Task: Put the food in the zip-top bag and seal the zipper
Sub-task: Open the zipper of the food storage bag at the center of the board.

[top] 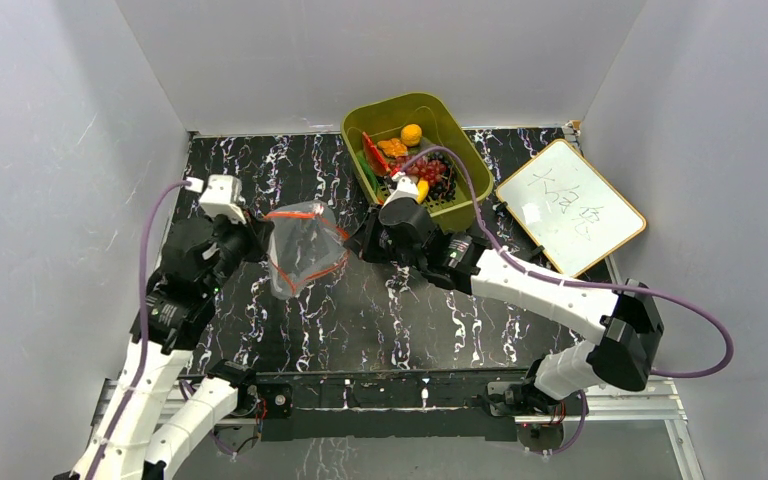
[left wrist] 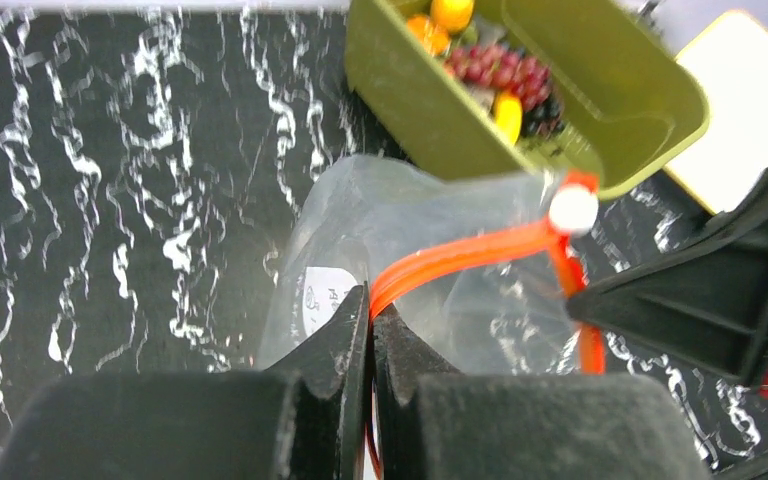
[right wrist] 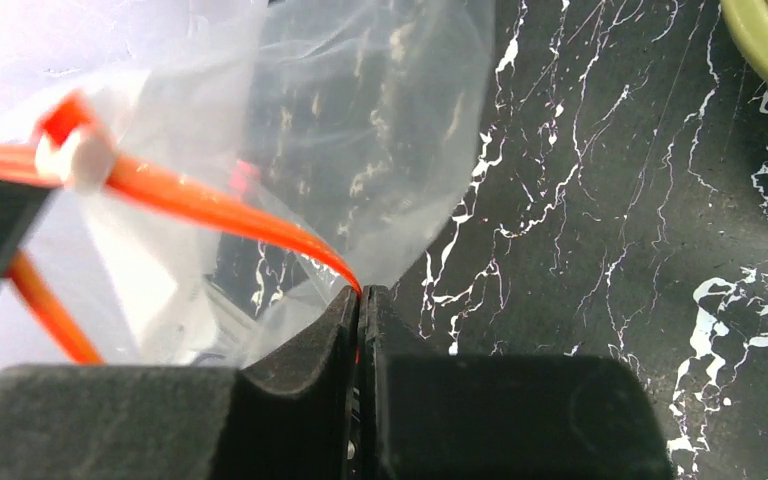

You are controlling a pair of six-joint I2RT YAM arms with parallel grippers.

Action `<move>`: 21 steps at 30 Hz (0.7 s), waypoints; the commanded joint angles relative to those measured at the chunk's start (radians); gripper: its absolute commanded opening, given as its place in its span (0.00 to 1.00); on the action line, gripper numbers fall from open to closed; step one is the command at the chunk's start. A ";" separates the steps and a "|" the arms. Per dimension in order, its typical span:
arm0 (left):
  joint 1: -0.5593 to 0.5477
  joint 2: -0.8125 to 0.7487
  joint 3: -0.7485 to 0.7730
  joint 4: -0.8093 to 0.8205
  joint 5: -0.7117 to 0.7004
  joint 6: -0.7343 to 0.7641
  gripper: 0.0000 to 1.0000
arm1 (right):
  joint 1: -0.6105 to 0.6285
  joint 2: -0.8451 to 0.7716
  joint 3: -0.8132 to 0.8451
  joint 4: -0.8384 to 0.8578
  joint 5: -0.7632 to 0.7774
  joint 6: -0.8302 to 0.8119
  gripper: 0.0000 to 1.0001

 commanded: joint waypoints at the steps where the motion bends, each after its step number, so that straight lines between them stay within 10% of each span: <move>1: 0.006 0.034 -0.087 -0.019 0.018 -0.015 0.00 | -0.005 0.018 0.023 0.036 -0.013 0.011 0.06; 7: 0.006 0.012 -0.163 0.012 0.076 -0.063 0.00 | -0.005 0.077 0.099 0.000 -0.072 0.014 0.39; 21: 0.006 -0.007 -0.248 0.102 0.081 0.019 0.00 | -0.014 0.050 0.261 -0.231 0.154 -0.371 0.62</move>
